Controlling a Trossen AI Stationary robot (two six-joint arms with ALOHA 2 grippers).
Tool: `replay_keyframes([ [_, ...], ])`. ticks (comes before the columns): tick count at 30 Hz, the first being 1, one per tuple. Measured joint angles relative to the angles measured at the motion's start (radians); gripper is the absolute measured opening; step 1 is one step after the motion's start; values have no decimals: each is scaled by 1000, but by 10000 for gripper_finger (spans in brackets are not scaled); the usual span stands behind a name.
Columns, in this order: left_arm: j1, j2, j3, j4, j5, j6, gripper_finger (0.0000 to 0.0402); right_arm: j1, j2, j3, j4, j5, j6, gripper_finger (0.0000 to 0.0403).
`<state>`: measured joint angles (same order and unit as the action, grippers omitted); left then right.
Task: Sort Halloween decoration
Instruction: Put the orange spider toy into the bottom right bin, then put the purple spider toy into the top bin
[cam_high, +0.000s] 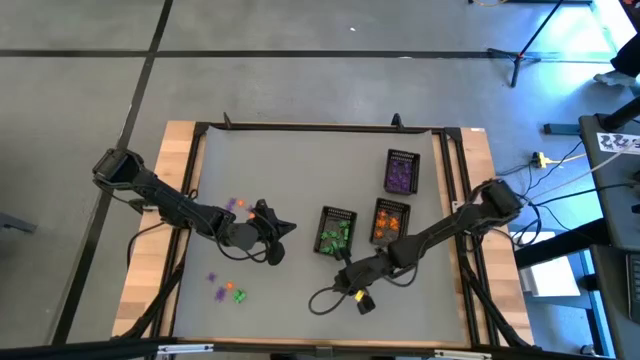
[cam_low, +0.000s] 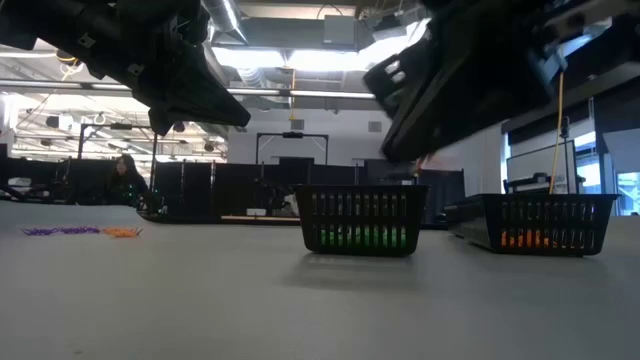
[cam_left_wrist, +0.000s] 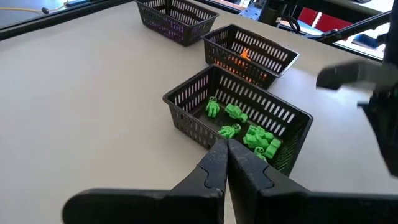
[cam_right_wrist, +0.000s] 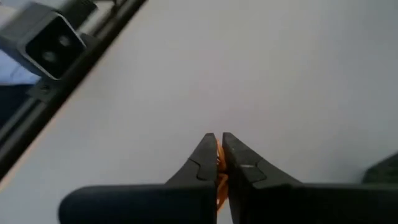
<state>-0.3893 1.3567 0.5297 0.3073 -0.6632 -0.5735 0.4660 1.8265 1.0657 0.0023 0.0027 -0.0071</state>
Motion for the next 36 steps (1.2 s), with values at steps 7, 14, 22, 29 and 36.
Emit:
replay_keyframes([
  [7, 0, 0, 0, 0, 3, -2, 4, -1, -200, -216, 160, 37, 7, 10],
  [14, 0, 1, 0, 1, 2, -2, 4, -2, -524, -510, 295, 257, 57, 7],
  [22, 5, 1, 0, 1, -8, -1, 4, -2, -813, -748, 284, 508, 186, 22],
  [29, 6, 1, 0, 4, -8, -1, 4, -4, -876, -810, 236, 597, 281, 35],
  [36, 12, 0, 0, 2, -8, 0, 4, -54, -876, -810, 160, 577, 345, 132],
])
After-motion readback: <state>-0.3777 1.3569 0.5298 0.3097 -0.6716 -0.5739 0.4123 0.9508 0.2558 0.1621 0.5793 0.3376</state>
